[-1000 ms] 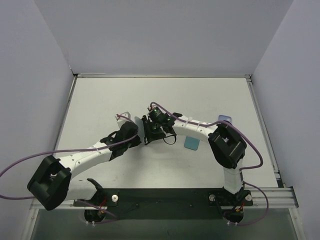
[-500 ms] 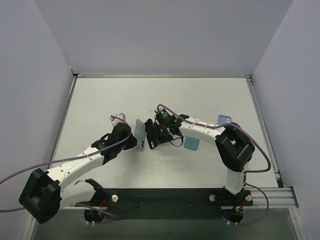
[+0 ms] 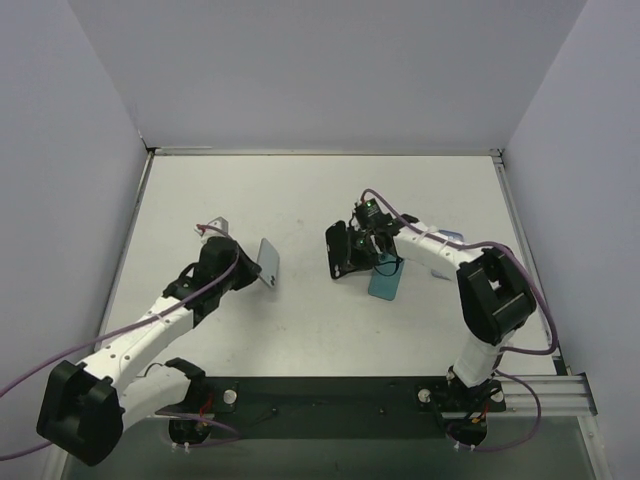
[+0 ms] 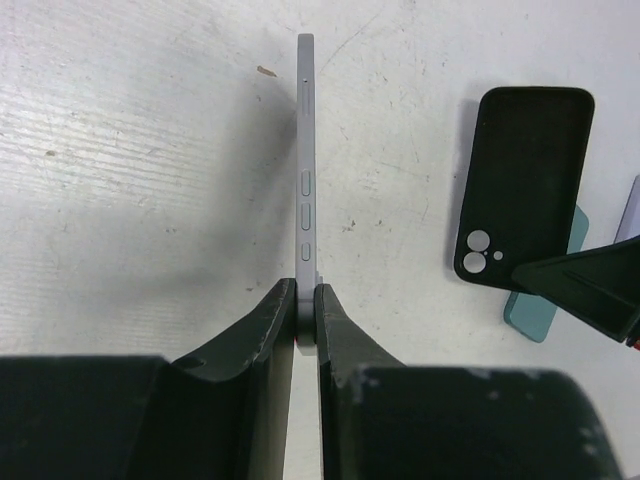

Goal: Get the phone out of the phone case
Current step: Place the phone case at the center of the board, then place the phone at the center of the board.

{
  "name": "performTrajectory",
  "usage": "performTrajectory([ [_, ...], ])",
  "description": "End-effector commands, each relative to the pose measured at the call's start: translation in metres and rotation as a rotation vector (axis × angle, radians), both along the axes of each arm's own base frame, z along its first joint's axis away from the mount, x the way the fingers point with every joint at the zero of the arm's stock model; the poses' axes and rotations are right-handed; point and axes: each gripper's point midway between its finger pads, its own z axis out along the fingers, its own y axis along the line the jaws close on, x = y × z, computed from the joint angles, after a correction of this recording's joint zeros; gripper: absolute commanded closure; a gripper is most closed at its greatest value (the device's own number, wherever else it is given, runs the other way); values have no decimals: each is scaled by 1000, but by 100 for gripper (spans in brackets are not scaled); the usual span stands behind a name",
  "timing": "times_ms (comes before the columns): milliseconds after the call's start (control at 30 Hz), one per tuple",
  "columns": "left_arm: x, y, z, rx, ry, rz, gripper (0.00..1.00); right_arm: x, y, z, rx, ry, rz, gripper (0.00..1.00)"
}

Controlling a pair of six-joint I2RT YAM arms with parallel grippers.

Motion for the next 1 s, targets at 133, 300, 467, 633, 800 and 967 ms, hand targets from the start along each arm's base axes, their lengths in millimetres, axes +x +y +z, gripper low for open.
performTrajectory([
  [133, 24, -24, 25, -186, -76, -73, 100, 64, 16, 31, 206, -56, -97, 100],
  [300, 34, -24, 14, -214, -43, -65, 100, 97, -6, 23, 161, -43, -188, 43],
  [467, 46, -21, 2, -184, -14, -35, 100, 92, -61, 21, -80, -69, -293, 14],
  [633, 56, -14, -17, -200, 50, -13, 100, 70, -113, 48, -228, -159, -399, 14],
  [800, 49, -12, -44, -210, 121, -15, 91, 38, -146, 68, -303, -209, -450, 13],
  [967, 43, -3, -57, -156, 169, -1, 53, 1, -171, 75, -368, -193, -465, 0],
])
